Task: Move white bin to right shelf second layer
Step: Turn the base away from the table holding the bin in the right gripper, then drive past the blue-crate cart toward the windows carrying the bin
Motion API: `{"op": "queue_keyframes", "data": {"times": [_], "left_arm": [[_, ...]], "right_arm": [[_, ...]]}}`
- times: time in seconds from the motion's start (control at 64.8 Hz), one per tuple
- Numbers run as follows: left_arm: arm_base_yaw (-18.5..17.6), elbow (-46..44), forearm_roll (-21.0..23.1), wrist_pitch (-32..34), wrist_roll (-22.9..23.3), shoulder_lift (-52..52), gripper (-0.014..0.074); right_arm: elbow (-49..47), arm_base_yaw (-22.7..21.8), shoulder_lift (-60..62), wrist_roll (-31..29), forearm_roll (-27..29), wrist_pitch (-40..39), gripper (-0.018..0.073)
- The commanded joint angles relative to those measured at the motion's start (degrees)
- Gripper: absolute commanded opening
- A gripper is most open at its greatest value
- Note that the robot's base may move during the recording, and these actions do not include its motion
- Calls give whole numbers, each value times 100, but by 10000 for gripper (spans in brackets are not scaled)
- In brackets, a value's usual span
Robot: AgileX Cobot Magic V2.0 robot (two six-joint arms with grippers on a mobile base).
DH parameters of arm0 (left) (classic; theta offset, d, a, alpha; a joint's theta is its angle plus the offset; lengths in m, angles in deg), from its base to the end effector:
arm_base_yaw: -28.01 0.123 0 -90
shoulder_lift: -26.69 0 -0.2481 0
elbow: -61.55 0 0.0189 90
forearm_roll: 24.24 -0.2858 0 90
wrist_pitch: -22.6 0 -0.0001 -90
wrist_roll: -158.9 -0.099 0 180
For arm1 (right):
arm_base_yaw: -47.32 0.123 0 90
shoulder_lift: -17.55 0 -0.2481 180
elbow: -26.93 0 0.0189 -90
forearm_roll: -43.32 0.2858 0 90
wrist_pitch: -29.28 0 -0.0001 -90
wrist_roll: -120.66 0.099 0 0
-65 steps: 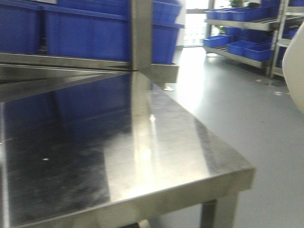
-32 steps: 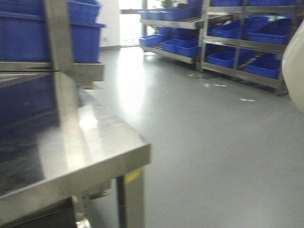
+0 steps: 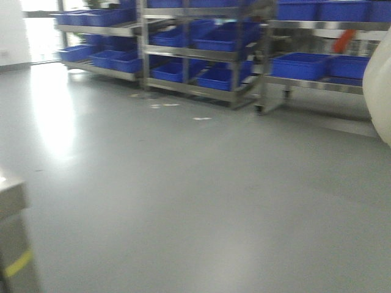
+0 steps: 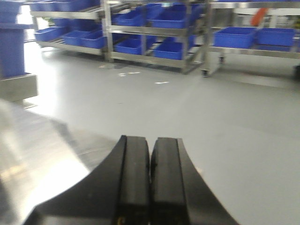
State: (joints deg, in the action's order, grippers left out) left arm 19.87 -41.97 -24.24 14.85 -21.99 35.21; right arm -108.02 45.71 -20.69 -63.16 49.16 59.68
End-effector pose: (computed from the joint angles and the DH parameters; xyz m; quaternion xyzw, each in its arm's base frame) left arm 0.1352 -0.0193 0.1986 0.0570 0.7216 -0.0436 0.6886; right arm 0.1774 0.0001 0.2891 0.0066 0.8364 0.0197 0.5477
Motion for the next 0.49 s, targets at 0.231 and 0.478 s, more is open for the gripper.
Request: {"op": "queue_keyframes", "data": {"times": [0.231,0.478], "left_arm": [[-19,211,0,500,17,-87,85],[-19,211,0,500,17,-87,85]], "right_arm": [[-186,-46,-5,6,71,-569,46],[-186,-46,-5,6,71,-563,46]]}}
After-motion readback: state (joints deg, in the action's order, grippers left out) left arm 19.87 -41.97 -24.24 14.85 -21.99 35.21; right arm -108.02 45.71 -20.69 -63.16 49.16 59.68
